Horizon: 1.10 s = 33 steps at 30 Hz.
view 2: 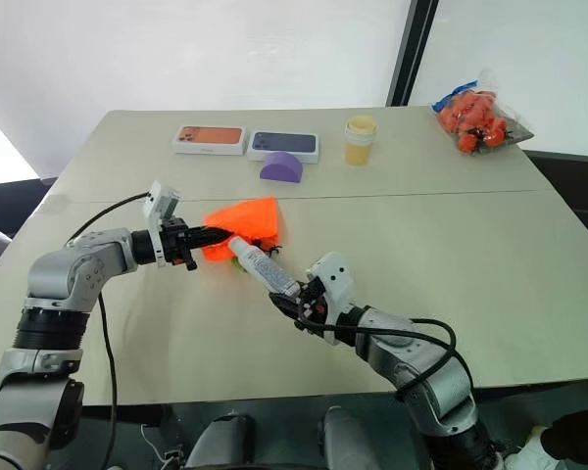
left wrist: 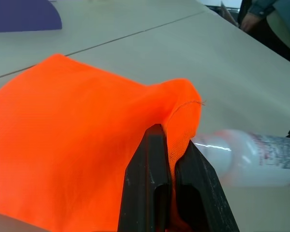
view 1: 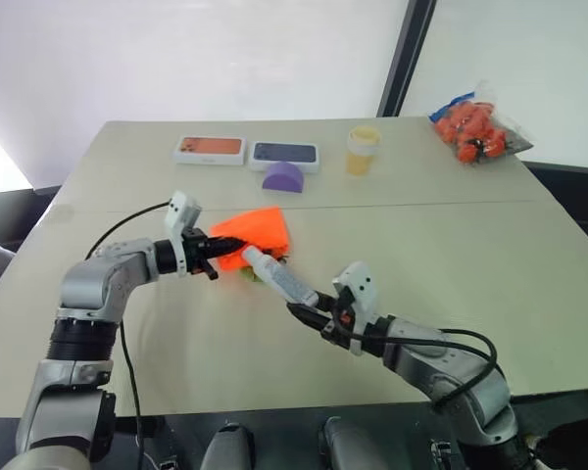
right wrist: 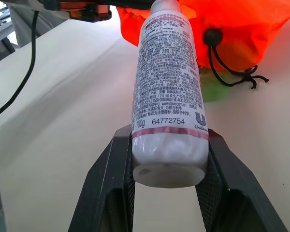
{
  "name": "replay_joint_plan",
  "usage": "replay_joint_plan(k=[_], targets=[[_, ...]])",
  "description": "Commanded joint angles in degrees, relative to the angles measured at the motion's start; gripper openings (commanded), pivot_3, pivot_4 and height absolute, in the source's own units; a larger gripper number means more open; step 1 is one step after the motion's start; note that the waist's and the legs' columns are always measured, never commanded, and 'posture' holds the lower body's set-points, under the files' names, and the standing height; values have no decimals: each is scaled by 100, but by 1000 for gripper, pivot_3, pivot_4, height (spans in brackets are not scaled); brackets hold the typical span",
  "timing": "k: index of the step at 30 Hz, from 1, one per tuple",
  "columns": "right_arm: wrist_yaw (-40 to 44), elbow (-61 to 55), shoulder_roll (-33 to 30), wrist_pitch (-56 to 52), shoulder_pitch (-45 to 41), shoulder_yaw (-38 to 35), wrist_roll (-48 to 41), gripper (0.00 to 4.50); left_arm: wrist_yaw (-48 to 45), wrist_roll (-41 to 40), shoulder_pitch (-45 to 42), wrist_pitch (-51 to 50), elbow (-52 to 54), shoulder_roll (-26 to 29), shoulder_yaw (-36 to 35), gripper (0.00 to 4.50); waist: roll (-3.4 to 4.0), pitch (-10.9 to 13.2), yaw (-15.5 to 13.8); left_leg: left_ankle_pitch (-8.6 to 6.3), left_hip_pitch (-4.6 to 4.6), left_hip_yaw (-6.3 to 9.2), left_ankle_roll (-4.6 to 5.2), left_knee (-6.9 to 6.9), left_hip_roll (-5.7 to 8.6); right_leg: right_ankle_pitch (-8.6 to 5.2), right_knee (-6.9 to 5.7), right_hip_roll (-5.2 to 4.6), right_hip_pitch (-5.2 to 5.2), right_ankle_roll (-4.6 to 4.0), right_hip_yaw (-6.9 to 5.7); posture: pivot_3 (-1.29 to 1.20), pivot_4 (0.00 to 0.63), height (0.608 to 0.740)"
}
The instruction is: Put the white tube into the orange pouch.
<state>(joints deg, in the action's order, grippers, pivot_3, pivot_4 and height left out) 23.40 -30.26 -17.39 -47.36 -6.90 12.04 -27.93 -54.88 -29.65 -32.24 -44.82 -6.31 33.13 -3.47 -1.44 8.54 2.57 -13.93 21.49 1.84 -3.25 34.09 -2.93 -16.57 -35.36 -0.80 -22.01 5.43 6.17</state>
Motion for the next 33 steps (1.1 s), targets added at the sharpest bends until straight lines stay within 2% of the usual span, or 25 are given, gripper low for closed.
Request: replay_joint_plan(k=[1,7,13,25,33], targets=[[-77,75,108,185,-172,-19,112,1101,-35,-118,-34,-13,268,58,-63,0,0,0,0,0,0,0,0,0,0,0,0,0,-4,0,0,0,150,723],[-324,583,402,266,-468,-141,291,1101,-62,-79,103,23,609,125,47,0,0,0,3,0,4,-1,0,-3,0,1,-4,1,-5,0,1,0,150,723],[-227,567,620,368,-474,-192,133,1101,-1,160,209,236,832,175,315,0,0,0,2,0,4,-2,0,-7,-1,1,-3,1,-4,0,2,0,150,723],[492,-50,179,492,120,-190,-192,1101,197,287,88,454,537,77,296,0,0,0,4,0,4,-2,0,-6,0,0,-3,1,1,1,2,0,150,723],[180,234,575,528,-72,-119,-86,1101,105,231,113,397,645,120,374,0,-2,-1,11,0,2,1,0,-6,0,1,-5,4,-8,0,2,0,150,723]])
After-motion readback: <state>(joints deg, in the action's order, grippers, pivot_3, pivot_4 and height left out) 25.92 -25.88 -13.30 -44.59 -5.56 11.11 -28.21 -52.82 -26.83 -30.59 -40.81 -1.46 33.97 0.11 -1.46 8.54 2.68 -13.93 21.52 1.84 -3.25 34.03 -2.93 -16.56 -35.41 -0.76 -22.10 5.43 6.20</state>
